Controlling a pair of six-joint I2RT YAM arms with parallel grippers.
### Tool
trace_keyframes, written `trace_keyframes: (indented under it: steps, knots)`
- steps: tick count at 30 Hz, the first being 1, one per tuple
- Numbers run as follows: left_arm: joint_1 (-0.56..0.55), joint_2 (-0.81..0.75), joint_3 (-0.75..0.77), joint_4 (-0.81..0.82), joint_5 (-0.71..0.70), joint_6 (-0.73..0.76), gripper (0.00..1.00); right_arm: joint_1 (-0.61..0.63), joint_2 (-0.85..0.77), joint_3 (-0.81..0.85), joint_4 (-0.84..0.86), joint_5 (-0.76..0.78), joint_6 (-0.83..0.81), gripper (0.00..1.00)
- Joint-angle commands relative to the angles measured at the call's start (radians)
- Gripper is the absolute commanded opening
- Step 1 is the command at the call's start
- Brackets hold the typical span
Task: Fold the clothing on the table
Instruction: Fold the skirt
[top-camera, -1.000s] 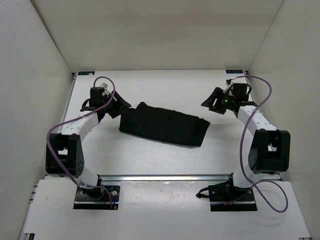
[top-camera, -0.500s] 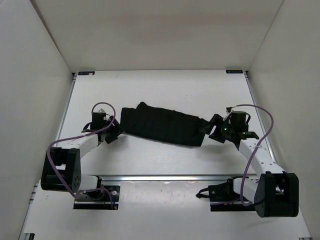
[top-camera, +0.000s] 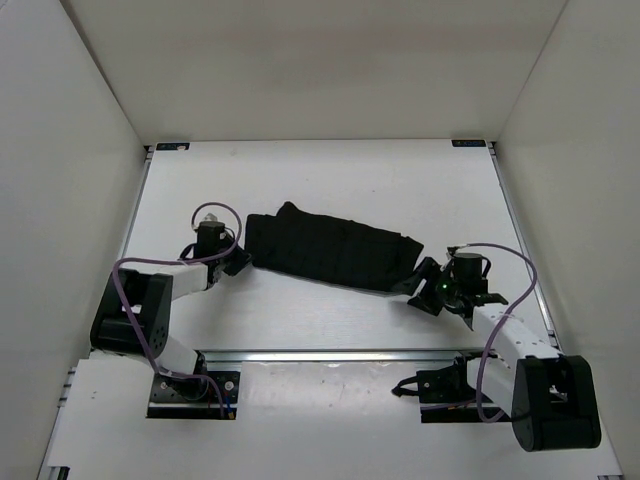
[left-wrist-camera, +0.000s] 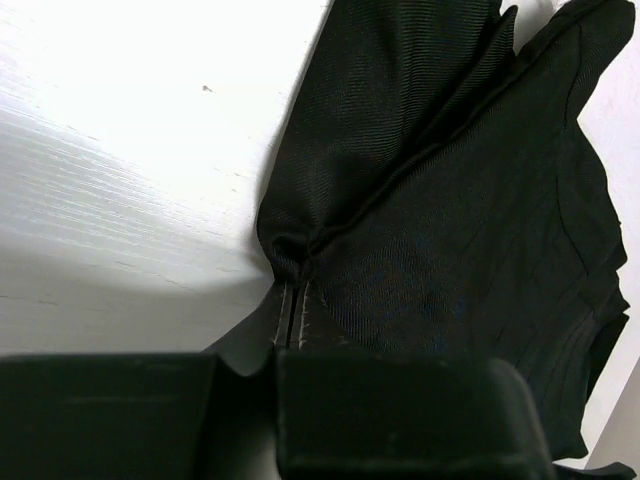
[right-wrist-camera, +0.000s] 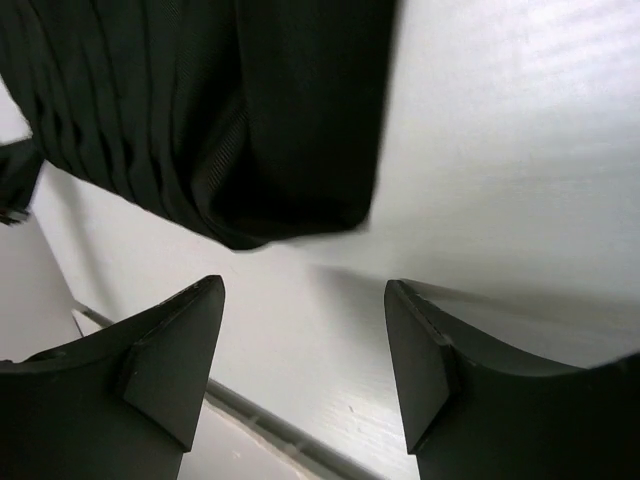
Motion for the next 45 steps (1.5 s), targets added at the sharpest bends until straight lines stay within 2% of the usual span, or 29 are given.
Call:
trace_keyframes:
  steps: [1,7,9,10,11,12,14,17,20,24,29,32,34,36,41,45]
  knots:
    - [-0.013,-0.005,-0.014,0.027,0.007,-0.014,0.0,-0.016,0.032,-0.029,0.193,-0.014,0.083,0.62]
    - [-0.019,-0.051,-0.048,0.019,0.002,-0.013,0.0,-0.018,0.167,-0.026,0.325,-0.041,0.131,0.63]
    - [-0.021,-0.061,-0.059,0.018,0.007,-0.008,0.0,-0.022,0.202,-0.052,0.386,-0.054,0.189,0.6]
    - [-0.021,-0.059,-0.065,0.016,0.01,-0.013,0.0,-0.026,0.215,-0.054,0.391,-0.062,0.197,0.42]
    - [-0.016,-0.066,-0.063,0.013,0.01,-0.01,0.0,-0.021,0.215,-0.058,0.399,-0.067,0.209,0.08]
    - [-0.022,-0.072,-0.068,0.006,0.01,-0.011,0.0,-0.036,0.207,-0.061,0.37,-0.073,0.226,0.0]
    - [-0.026,-0.083,-0.069,0.002,0.016,-0.011,0.0,-0.042,0.161,-0.069,0.33,-0.068,0.226,0.0]
    - [-0.041,-0.092,-0.065,-0.008,0.019,-0.008,0.0,-0.047,0.004,-0.084,0.208,0.004,0.193,0.0]
    - [-0.097,-0.098,-0.063,-0.021,0.016,-0.01,0.0,-0.136,-0.075,-0.045,0.089,0.021,0.102,0.0]
    - [-0.254,-0.1,-0.082,0.025,0.028,-0.083,0.0,-0.223,-0.049,0.134,-0.079,0.091,-0.104,0.0]
    - [-0.387,-0.037,-0.089,0.12,0.028,-0.172,0.0,-0.242,0.139,0.449,-0.294,0.119,-0.361,0.0]
    - [-0.386,0.033,-0.12,0.206,0.054,-0.201,0.0,-0.124,0.28,0.714,-0.458,0.131,-0.479,0.0]
    - [-0.375,0.053,-0.126,0.226,0.053,-0.215,0.0,-0.025,0.359,0.802,-0.485,0.145,-0.487,0.01]
    - [-0.372,0.06,-0.134,0.236,0.041,-0.217,0.0,0.124,0.383,0.852,-0.447,0.162,-0.449,0.0]
    - [-0.365,0.049,-0.14,0.243,0.028,-0.211,0.0,0.382,0.475,0.9,-0.321,0.185,-0.357,0.0]
    - [-0.362,0.04,-0.164,0.262,0.025,-0.215,0.0,0.516,0.575,0.899,-0.201,0.133,-0.285,0.0]
